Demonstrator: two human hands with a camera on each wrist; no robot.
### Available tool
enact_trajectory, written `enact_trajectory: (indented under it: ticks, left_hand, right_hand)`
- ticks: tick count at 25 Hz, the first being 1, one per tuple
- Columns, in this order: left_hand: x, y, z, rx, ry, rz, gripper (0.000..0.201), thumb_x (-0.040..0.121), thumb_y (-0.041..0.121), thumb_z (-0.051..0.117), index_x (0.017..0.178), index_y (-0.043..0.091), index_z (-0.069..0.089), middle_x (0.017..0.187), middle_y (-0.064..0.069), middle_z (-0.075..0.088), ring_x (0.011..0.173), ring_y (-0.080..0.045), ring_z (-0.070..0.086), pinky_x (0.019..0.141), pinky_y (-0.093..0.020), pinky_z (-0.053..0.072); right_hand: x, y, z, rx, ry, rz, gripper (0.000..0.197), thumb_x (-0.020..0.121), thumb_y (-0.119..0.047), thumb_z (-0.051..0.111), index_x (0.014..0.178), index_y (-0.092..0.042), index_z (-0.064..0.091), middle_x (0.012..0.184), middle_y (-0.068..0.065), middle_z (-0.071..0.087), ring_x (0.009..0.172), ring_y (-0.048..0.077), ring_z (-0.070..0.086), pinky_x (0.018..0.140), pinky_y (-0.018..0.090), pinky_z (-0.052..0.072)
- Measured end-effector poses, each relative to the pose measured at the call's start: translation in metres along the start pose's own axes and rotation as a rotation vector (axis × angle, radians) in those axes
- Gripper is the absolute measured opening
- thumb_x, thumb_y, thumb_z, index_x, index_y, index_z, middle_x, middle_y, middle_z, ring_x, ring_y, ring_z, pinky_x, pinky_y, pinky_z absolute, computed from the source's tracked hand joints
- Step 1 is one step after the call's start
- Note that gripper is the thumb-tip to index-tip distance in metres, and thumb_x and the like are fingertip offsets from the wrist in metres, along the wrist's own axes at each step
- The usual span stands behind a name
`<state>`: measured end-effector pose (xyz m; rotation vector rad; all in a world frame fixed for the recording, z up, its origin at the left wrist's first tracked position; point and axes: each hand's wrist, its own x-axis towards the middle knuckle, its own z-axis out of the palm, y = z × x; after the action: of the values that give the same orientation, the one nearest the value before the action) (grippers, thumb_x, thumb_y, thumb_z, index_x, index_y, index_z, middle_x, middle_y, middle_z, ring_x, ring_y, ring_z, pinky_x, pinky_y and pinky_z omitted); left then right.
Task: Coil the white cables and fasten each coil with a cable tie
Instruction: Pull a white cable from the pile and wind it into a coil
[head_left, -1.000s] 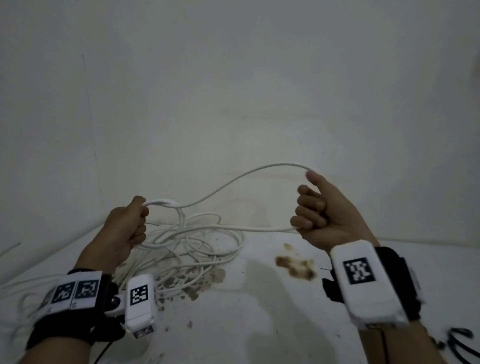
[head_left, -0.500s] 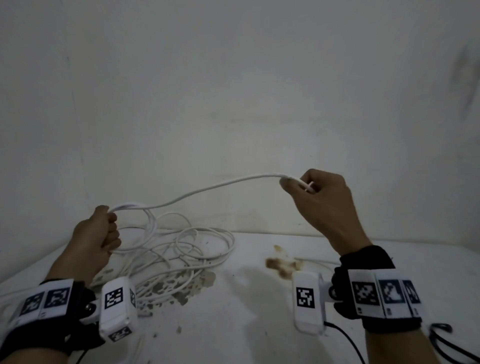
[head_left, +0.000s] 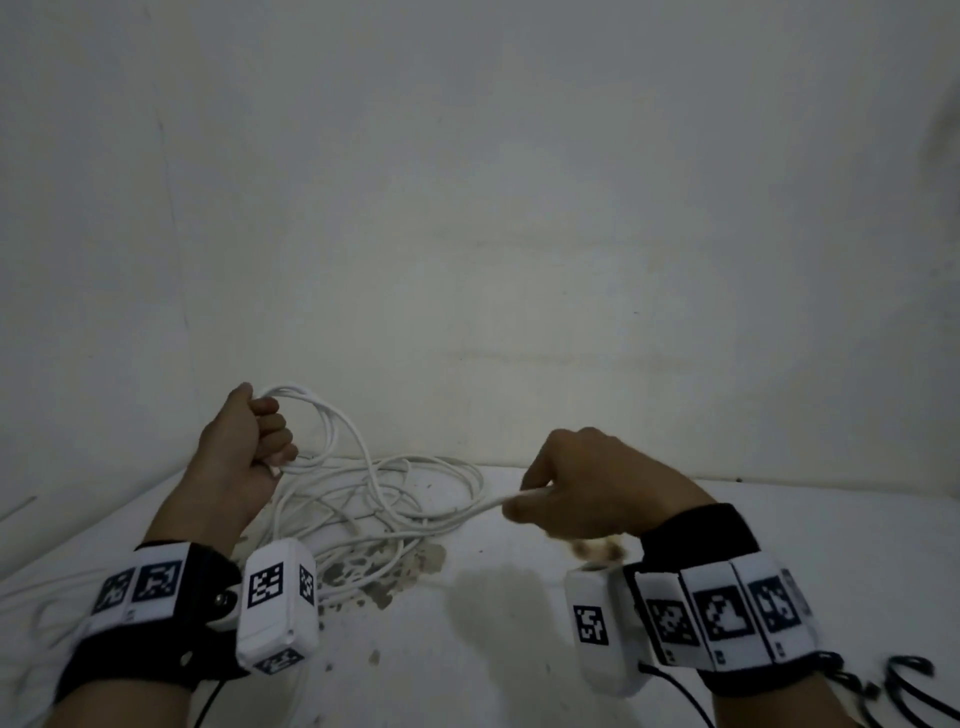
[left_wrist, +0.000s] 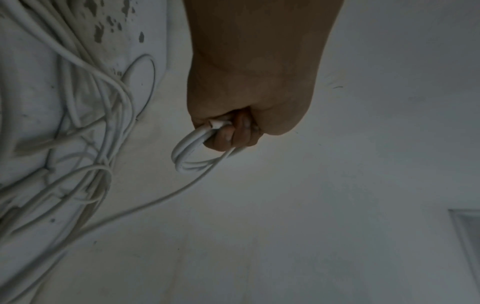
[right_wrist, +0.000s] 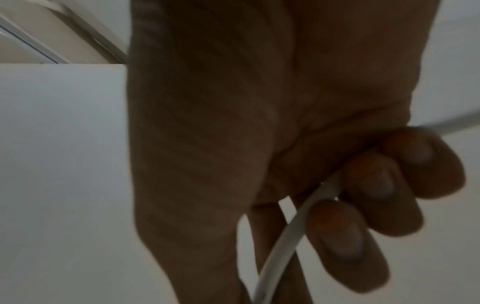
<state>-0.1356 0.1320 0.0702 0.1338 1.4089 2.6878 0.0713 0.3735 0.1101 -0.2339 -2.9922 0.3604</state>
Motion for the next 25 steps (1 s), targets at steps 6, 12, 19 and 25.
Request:
enact_trajectory:
  ticks: [6, 12, 19, 25]
  left_hand:
    - [-0.013, 0.004, 0.023, 0.009, -0.133, 0.024, 0.044, 0.105, 0.044, 0.029, 0.068, 0.023, 0.035, 0.043, 0.01, 0.024, 0.031, -0.005, 0.019, 0.033, -0.017, 0.02]
    - [-0.035, -0.012, 0.057, 0.051, -0.368, -0.162, 0.045, 0.103, 0.049, 0.032, 0.068, 0.022, 0.039, 0.048, 0.008, 0.029, 0.036, -0.006, 0.027, 0.036, -0.017, 0.03]
    - [-0.056, -0.029, 0.078, 0.154, -0.542, -0.24, 0.043, 0.104, 0.041, 0.033, 0.081, 0.011, 0.053, 0.056, -0.005, 0.054, 0.042, -0.017, 0.051, 0.043, -0.022, 0.044]
    - [-0.062, -0.03, 0.081, 0.173, -0.634, -0.316, 0.049, 0.102, 0.042, 0.033, 0.063, 0.018, 0.048, 0.046, 0.004, 0.036, 0.029, -0.009, 0.027, 0.036, -0.021, 0.02]
  right_hand:
    - [-0.003, -0.04, 0.011, 0.117, -0.134, -0.284, 0.027, 0.09, -0.045, 0.066, 0.089, -0.021, 0.078, 0.051, -0.02, 0.059, 0.048, -0.003, 0.052, 0.044, 0.007, 0.034]
    - [0.002, -0.053, 0.012, 0.519, 0.219, -0.476, 0.021, 0.096, -0.037, 0.063, 0.087, -0.022, 0.076, 0.05, -0.011, 0.054, 0.041, 0.004, 0.041, 0.046, 0.012, 0.029]
    - [0.024, -0.035, 0.022, 0.802, 0.518, -0.265, 0.019, 0.094, -0.033, 0.066, 0.086, -0.024, 0.08, 0.07, -0.012, 0.071, 0.064, 0.003, 0.059, 0.063, 0.027, 0.048]
    - [0.034, -0.023, 0.028, 1.028, 0.695, -0.067, 0.019, 0.093, -0.035, 0.067, 0.088, -0.02, 0.078, 0.052, -0.018, 0.055, 0.053, 0.0, 0.048, 0.059, 0.015, 0.038]
